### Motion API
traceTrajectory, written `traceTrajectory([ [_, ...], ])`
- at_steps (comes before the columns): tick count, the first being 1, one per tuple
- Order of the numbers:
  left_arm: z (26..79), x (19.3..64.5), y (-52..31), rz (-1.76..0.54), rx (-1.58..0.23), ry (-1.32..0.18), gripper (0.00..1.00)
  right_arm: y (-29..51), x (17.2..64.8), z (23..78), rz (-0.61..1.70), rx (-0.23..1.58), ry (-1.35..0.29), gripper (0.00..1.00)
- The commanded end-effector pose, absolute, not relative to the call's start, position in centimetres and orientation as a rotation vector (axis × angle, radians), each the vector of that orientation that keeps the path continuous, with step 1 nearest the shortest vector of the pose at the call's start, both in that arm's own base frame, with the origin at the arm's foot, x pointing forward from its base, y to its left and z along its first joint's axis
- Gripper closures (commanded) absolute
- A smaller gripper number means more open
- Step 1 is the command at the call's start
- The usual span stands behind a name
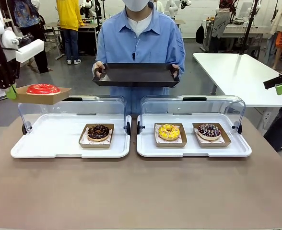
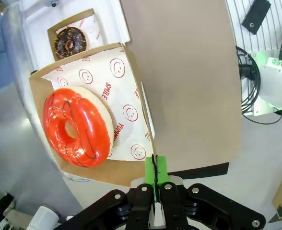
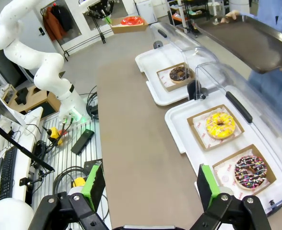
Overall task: Provide the desired donut to the person.
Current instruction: Pick up and lift the Paper togo box containing the Donut pointed at by the person, then place the picked Paper togo box onto the Handle tray extended by the person.
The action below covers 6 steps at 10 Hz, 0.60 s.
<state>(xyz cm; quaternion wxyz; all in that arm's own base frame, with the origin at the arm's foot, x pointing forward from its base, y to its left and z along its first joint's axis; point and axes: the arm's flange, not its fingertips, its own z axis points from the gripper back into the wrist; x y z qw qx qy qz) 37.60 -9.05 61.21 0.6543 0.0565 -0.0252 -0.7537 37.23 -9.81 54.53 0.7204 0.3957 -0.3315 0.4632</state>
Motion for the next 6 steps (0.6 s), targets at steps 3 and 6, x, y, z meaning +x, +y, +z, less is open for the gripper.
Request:
traceTrajectory([
  [3, 60.1, 39.1, -9.8, -1.709, 0.155, 0.026, 1.00, -9.8, 37.3, 54.6, 1.028, 0.883, -0.742, 0.00],
  [6, 60.9, 38.6, -9.5, -1.702, 0.125, -0.042, 1.00, -9.8, 37.3, 54.6, 1.028, 0.883, -0.742, 0.00],
])
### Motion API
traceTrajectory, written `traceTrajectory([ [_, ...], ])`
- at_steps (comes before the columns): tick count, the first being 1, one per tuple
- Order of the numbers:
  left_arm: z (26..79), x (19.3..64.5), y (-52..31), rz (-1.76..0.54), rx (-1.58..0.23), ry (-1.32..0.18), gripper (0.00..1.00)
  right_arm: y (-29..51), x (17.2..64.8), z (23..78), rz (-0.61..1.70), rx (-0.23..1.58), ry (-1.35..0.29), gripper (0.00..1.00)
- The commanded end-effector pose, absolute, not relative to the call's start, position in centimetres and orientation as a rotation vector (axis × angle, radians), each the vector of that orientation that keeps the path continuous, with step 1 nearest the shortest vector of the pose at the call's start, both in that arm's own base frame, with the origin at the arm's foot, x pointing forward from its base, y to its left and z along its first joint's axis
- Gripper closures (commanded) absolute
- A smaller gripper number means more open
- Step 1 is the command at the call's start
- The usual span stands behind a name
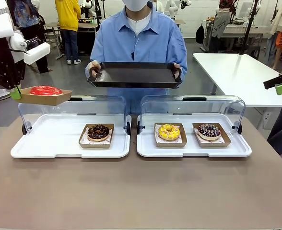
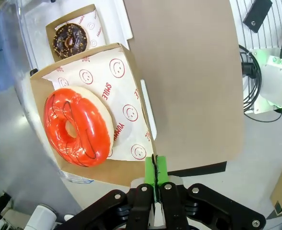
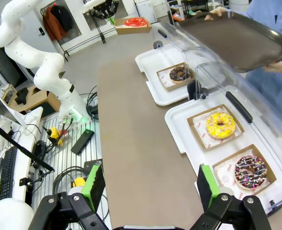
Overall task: Provide the desired donut to the person.
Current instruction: Place the picked Paper togo box onto the Handle tray extended by the person.
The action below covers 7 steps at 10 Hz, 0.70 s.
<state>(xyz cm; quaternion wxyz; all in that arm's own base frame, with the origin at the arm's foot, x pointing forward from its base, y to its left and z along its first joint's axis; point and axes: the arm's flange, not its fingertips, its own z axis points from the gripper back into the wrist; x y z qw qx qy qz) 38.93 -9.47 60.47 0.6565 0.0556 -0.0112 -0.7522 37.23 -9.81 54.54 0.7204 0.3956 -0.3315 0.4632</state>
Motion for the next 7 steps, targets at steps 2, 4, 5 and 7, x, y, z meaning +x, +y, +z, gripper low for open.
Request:
traceTrajectory([
  [2, 60.92, 38.60, -9.50, -1.702, 0.125, -0.042, 1.00, -9.78, 37.28, 54.57, 1.028, 0.883, -0.742, 0.00],
  [4, 60.92, 38.60, -9.50, -1.702, 0.125, -0.042, 1.00, -9.78, 37.28, 54.57, 1.028, 0.883, -0.742, 0.00],
  [5, 60.92, 38.60, -9.50, -1.702, 0.125, -0.042, 1.00, -9.78, 37.28, 54.57, 1.028, 0.883, -0.742, 0.00],
  [7, 60.92, 38.60, -9.50, -1.702, 0.125, -0.042, 1.00, -9.78, 37.28, 54.57, 1.028, 0.883, -0.742, 0.00],
])
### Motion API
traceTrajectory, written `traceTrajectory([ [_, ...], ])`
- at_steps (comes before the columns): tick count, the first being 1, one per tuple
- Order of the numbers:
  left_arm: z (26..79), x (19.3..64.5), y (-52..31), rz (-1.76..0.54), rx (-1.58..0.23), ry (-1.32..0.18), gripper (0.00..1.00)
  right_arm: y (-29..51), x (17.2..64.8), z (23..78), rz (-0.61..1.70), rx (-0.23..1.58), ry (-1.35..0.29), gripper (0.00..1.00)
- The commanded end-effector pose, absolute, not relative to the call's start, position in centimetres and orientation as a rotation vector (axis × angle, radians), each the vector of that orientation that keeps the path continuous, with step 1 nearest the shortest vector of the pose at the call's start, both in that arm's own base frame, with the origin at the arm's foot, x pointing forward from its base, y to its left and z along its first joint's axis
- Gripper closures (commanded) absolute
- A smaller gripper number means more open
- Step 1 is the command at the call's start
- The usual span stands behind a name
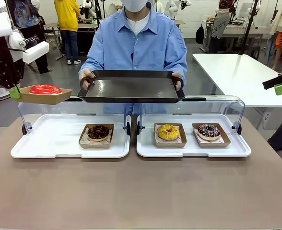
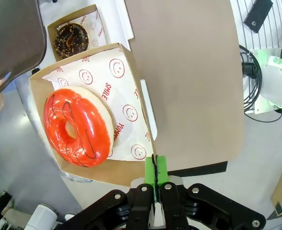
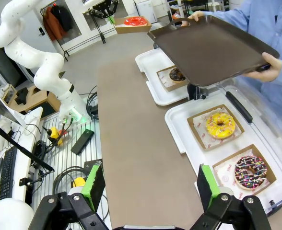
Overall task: Provide the desired donut to the person.
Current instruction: Place the picked Paper togo box onto the Handle tray extended by the person.
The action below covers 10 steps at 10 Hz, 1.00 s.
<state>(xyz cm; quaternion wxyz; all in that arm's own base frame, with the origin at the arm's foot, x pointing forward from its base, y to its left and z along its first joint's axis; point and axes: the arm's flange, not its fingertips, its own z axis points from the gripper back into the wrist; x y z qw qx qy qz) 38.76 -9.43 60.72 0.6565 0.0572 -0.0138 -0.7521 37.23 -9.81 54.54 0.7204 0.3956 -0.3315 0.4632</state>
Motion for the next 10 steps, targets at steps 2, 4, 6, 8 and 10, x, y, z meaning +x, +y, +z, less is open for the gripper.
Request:
traceTrajectory([
  [2, 60.9, 38.6, -9.5, -1.702, 0.125, -0.042, 1.00, -9.8, 37.3, 54.6, 1.028, 0.883, -0.742, 0.00],
  [4, 61.2, 38.1, -9.5, -1.672, 0.120, -0.062, 0.99, -9.8, 37.3, 54.6, 1.028, 0.883, -0.742, 0.00],
  [6, 65.1, 39.3, -10.6, -1.679, 0.187, -0.115, 0.99, -9.8, 37.3, 54.6, 1.028, 0.883, -0.742, 0.00],
  [8, 67.1, 39.8, -12.9, -1.681, 0.220, -0.148, 0.99, -9.8, 37.3, 54.6, 1.028, 0.883, -0.742, 0.00],
  [10, 67.5, 44.0, -15.1, -1.672, 0.202, -0.134, 0.99, -9.8, 37.3, 54.6, 1.028, 0.883, -0.742, 0.00],
])
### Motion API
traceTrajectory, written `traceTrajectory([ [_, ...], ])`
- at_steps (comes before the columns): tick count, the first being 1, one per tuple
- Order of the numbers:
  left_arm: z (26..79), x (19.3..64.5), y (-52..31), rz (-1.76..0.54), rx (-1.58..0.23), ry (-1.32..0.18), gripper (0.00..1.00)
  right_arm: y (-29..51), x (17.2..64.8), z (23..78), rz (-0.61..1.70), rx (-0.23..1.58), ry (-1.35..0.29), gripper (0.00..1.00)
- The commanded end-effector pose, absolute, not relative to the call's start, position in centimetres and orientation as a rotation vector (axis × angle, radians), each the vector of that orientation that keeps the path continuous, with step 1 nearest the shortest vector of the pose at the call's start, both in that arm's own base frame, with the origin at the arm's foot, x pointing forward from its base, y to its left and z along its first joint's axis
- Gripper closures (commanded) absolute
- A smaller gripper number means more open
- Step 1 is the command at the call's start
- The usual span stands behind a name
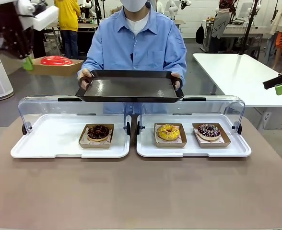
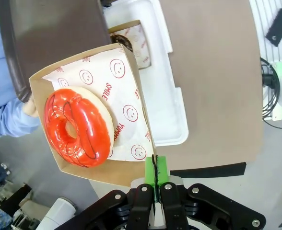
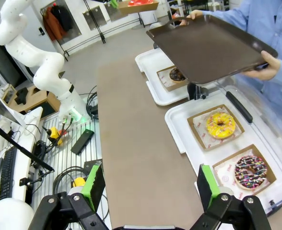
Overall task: Provide the desired donut to the person.
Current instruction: Place the picked Paper togo box onto the Handle tray extended by the person.
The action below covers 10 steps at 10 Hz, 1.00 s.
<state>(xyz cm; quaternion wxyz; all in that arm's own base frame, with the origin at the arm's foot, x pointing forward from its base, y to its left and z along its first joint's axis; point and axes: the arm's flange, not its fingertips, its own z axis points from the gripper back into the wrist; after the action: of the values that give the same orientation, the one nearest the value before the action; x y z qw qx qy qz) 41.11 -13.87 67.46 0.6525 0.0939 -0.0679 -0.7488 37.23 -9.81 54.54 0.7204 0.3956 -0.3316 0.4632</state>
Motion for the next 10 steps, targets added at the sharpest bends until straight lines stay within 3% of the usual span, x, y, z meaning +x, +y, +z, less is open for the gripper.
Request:
traceTrajectory([
  [1, 67.5, 45.8, -16.5, -1.656, 0.204, -0.129, 0.99, -9.8, 37.3, 54.6, 1.028, 0.883, -0.742, 0.00],
  [4, 66.4, 50.8, -21.8, -1.684, 0.206, -0.131, 0.99, -9.8, 37.3, 54.6, 1.028, 0.883, -0.742, 0.00],
  [10, 60.7, 56.1, -28.9, -1.681, 0.242, -0.134, 0.99, -9.8, 37.3, 54.6, 1.028, 0.883, -0.742, 0.00],
])
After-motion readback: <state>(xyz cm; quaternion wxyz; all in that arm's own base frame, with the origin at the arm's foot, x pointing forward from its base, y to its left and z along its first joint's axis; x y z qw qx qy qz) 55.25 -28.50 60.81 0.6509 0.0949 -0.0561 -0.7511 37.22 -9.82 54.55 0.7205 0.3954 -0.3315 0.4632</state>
